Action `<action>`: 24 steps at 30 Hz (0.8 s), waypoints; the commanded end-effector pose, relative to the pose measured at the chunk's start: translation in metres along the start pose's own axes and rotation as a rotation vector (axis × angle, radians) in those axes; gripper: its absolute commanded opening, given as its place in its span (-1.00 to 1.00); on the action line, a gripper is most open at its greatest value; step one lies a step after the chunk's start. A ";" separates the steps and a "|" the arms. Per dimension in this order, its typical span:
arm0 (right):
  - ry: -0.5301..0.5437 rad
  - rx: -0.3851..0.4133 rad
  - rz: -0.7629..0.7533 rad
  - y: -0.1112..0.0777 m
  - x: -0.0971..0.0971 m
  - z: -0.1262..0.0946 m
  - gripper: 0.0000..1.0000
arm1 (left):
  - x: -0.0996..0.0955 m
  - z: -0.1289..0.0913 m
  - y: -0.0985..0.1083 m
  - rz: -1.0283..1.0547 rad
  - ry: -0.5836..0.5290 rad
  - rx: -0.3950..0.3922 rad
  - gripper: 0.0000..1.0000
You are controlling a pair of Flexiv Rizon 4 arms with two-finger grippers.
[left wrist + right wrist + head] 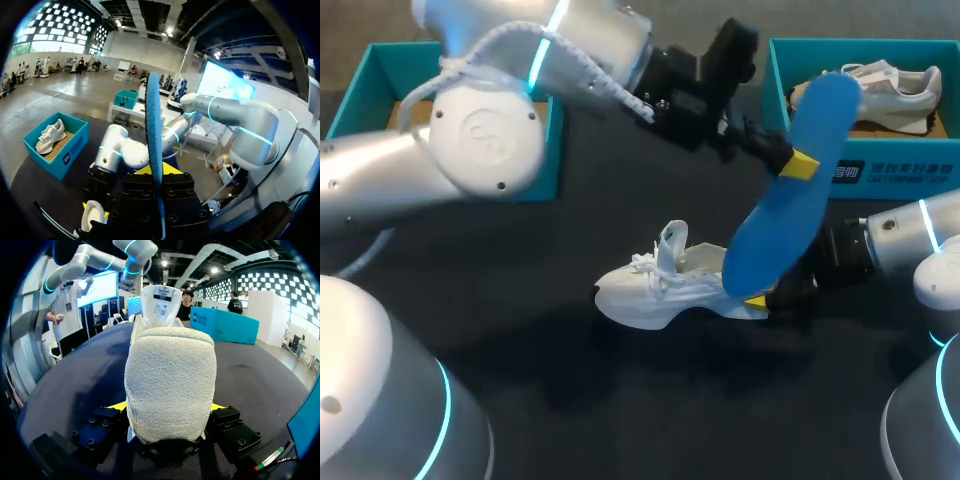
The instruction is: Take the shoe out of the shoebox, open the shoe tongue, remove and reinsert the insole, then place the shoe into the shoebox
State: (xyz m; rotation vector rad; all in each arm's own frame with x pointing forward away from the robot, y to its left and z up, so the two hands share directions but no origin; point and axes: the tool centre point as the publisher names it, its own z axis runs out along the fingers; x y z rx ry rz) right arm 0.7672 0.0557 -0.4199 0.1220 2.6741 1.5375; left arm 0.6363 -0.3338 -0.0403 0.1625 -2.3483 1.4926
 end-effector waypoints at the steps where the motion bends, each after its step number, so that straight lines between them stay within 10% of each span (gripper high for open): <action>1: -0.001 0.006 0.001 0.000 0.000 0.002 -1.00 | 0.012 -0.019 0.004 -0.037 0.018 0.096 -1.00; 24: -0.001 0.006 0.001 0.000 0.000 0.002 -1.00 | 0.061 -0.079 -0.020 -0.189 0.208 0.185 -1.00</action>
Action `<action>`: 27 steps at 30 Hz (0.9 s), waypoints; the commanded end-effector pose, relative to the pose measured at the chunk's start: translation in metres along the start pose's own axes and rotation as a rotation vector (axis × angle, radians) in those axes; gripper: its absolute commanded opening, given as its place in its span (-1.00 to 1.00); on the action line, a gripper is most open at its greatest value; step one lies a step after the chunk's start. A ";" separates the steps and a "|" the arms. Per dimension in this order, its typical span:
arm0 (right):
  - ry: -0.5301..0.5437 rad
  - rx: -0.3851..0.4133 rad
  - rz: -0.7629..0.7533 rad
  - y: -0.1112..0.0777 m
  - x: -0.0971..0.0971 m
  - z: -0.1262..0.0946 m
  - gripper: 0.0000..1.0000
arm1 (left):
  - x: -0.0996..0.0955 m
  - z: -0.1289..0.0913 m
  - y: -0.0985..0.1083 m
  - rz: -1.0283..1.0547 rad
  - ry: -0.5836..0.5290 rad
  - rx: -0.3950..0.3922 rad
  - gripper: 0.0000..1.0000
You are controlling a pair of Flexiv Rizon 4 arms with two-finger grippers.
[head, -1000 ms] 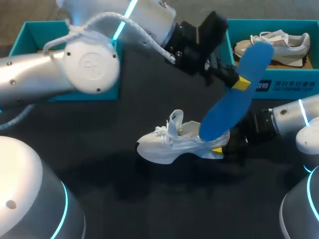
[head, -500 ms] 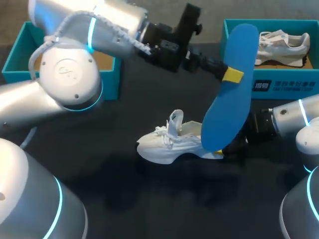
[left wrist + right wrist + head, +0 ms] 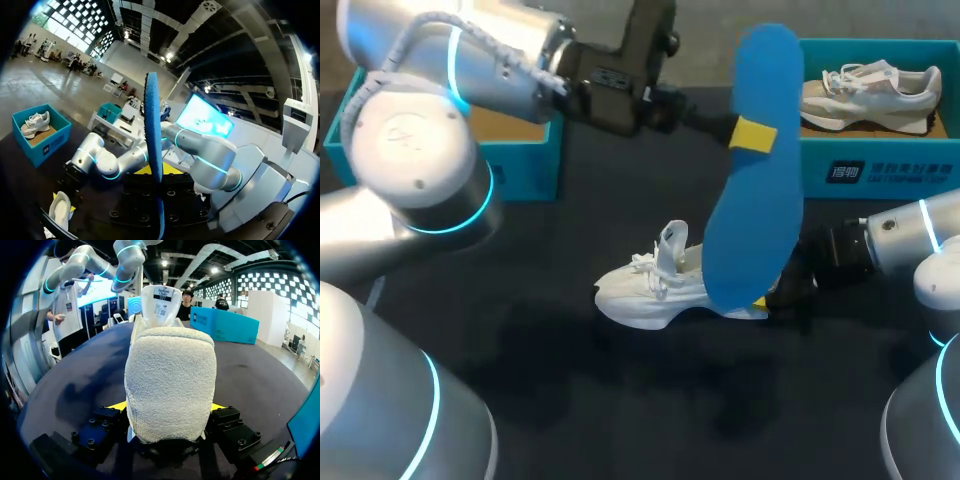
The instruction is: Take the shoe out of the shoebox, open the shoe tongue, remove and reinsert the insole, then place the shoe into the shoebox
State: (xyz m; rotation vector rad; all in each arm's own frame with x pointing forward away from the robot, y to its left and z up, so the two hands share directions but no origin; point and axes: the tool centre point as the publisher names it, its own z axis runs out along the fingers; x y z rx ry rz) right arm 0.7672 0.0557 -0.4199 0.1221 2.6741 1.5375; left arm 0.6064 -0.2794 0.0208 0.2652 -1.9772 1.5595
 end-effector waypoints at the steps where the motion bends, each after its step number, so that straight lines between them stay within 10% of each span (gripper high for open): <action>1: -0.001 0.006 0.001 0.000 0.000 0.002 -1.00 | 0.013 -0.014 -0.004 -0.001 0.014 -0.004 -1.00; 27: -0.001 0.006 0.001 0.000 0.000 0.002 -1.00 | 0.037 -0.020 -0.009 -0.073 -0.062 0.067 -1.00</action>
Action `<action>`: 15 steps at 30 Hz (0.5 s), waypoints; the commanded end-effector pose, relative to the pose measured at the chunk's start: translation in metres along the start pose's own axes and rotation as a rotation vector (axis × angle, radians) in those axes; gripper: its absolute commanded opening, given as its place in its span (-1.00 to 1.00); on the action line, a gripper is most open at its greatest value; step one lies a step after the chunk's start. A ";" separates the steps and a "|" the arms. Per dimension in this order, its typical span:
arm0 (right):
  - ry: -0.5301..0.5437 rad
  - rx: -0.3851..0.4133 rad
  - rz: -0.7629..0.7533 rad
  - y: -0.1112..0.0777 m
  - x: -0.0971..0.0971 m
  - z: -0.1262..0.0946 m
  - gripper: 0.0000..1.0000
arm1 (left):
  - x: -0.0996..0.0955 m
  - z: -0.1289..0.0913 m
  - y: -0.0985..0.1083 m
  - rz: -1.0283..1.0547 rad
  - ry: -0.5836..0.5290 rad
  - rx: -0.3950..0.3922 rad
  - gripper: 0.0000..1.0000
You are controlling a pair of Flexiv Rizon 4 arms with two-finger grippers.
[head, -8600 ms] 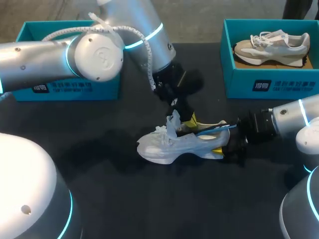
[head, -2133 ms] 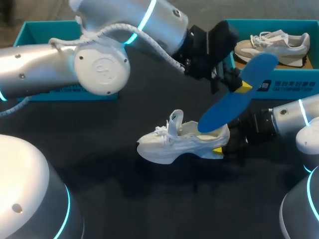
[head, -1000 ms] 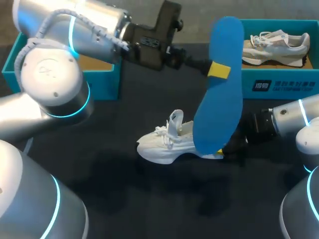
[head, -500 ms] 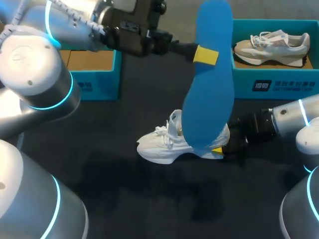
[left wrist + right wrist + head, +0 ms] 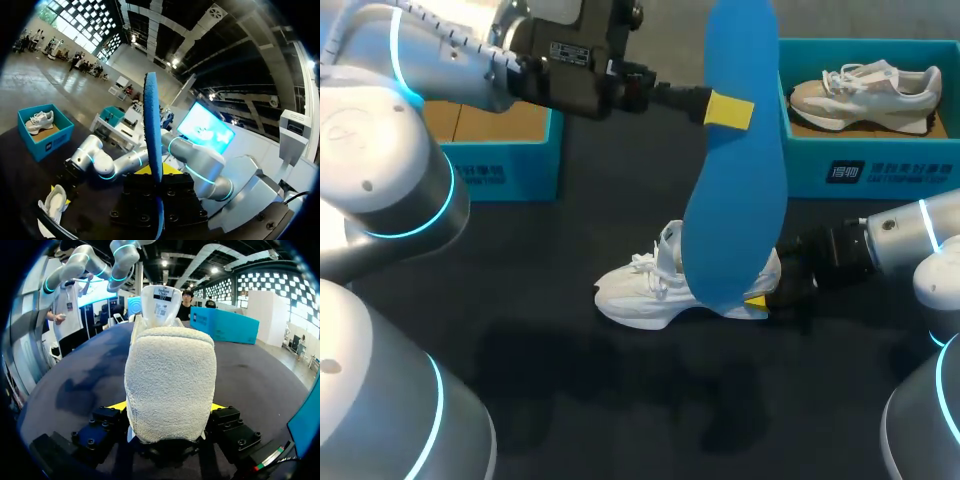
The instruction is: Take the shoe out of the shoebox, open the shoe tongue, remove and reinsert the insole, then place the shoe into the shoebox
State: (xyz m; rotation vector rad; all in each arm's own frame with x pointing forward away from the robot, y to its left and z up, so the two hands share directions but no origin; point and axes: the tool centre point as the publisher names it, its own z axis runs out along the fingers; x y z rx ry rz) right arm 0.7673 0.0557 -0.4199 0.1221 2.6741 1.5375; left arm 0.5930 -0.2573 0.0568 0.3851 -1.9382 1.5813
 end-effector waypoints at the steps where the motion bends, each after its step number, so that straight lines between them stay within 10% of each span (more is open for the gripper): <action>1: -0.001 0.006 0.001 0.000 0.000 0.002 -1.00 | 0.000 0.001 0.008 -0.015 -0.015 0.017 -1.00; 15: -0.001 0.006 0.001 0.000 0.000 0.002 -1.00 | -0.001 0.001 0.012 -0.026 -0.016 0.031 -1.00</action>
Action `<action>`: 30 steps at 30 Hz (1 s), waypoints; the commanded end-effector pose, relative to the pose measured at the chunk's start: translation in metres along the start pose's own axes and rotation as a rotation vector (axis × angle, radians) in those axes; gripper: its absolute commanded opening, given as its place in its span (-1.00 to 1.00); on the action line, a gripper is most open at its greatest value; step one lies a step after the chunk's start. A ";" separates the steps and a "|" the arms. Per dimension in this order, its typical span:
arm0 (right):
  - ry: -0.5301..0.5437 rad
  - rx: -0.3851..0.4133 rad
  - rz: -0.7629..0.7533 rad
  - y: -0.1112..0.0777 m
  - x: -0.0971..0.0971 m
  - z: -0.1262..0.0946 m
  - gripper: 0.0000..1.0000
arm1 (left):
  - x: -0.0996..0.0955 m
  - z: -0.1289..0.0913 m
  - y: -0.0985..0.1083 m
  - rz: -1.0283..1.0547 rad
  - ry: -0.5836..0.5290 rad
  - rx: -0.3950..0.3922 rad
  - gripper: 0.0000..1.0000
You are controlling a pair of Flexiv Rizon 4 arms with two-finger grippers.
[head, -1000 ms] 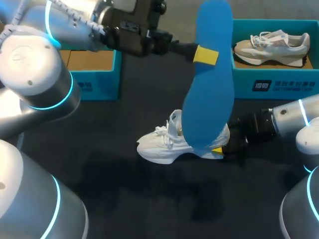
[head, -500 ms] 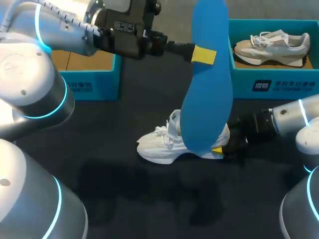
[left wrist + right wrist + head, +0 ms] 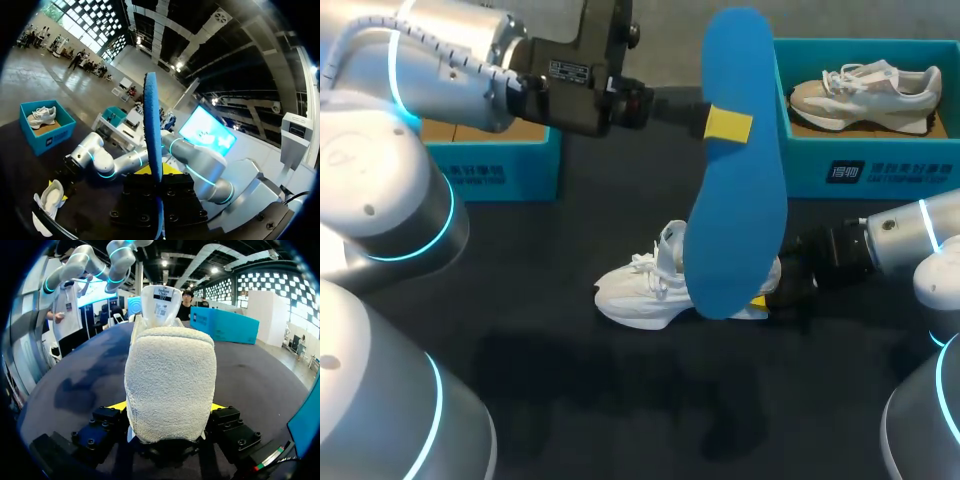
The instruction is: Take the shoe out of the shoebox, open the shoe tongue, remove and reinsert the insole, then place the shoe into the shoebox
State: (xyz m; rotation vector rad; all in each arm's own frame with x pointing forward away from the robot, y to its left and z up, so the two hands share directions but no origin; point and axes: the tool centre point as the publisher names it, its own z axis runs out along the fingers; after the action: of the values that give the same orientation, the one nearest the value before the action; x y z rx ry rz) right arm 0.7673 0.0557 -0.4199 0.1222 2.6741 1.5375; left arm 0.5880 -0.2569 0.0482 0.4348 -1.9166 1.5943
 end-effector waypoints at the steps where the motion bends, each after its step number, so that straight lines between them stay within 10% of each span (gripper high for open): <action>1: -0.001 0.006 0.001 0.000 0.000 0.002 -1.00 | 0.000 -0.001 0.002 0.001 0.000 0.003 -1.00; 24: -0.001 0.006 0.001 0.000 0.000 0.002 -1.00 | 0.000 -0.001 0.002 0.001 0.000 0.003 -1.00; 26: -0.001 0.006 0.001 0.000 0.000 0.002 -0.28 | 0.000 -0.001 0.002 0.001 0.000 0.003 -1.00; 28: -0.001 0.006 0.001 0.000 0.000 0.002 1.00 | 0.000 -0.001 0.002 0.001 0.000 0.003 -1.00; 30: -0.001 0.006 0.001 0.000 0.000 0.002 1.00 | 0.000 -0.001 0.002 0.001 0.000 0.003 -1.00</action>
State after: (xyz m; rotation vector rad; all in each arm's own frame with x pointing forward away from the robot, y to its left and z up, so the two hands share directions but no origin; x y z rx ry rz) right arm 0.7672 0.0555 -0.4204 0.1224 2.6747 1.5362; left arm 0.5874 -0.2560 0.0478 0.4346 -1.9153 1.5964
